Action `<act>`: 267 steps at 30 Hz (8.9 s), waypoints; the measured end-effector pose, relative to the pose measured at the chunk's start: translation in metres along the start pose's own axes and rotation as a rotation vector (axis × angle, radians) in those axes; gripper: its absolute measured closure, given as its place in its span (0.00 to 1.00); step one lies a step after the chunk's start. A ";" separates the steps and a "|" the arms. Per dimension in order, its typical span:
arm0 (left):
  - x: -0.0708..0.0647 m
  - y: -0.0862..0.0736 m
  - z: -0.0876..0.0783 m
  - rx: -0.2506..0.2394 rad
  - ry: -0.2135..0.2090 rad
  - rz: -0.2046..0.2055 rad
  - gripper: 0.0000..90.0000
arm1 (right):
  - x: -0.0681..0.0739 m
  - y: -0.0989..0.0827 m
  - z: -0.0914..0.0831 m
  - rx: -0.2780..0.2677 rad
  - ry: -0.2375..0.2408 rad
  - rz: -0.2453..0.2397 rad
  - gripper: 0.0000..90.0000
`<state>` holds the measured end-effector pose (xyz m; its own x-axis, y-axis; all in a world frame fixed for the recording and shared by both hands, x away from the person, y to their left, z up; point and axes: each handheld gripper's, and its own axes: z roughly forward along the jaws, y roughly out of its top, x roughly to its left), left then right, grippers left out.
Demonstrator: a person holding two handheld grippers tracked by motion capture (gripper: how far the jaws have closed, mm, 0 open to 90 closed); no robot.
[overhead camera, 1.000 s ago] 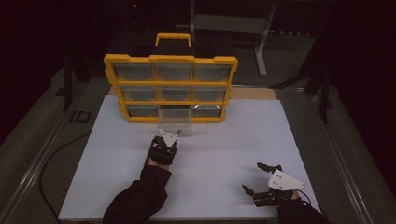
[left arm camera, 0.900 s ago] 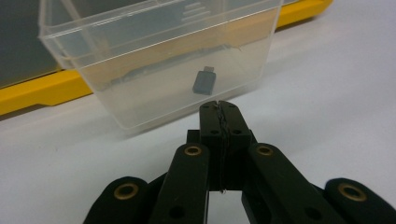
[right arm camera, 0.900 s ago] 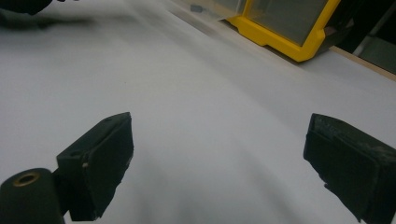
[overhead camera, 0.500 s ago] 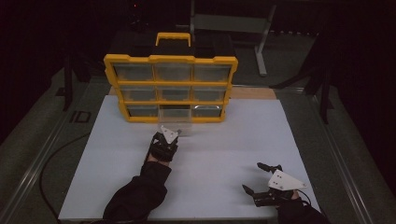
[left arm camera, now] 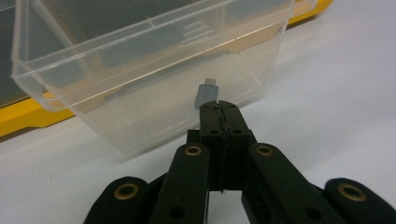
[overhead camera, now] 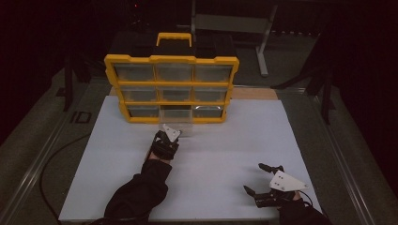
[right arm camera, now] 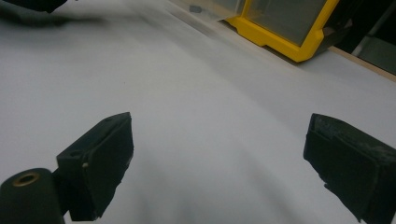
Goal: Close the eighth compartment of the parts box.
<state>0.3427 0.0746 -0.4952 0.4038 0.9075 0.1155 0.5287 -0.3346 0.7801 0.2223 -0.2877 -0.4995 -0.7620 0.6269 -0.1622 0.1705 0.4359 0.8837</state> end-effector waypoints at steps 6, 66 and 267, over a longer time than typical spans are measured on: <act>0.002 0.001 0.001 0.010 -0.014 0.009 0.99 | 0.000 0.000 0.000 -0.002 0.000 0.003 0.09; 0.017 0.009 0.013 -0.007 0.024 -0.002 0.99 | 0.000 -0.001 0.001 0.004 -0.001 0.002 0.09; 0.041 0.046 0.036 -0.020 -0.185 -0.056 0.00 | -0.002 -0.002 0.002 0.006 0.004 0.008 0.09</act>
<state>0.4105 0.0869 -0.4762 0.5052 0.8620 -0.0417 0.5399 -0.2780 0.7945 0.2249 -0.2888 -0.5020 -0.7632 0.6276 -0.1537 0.1799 0.4349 0.8823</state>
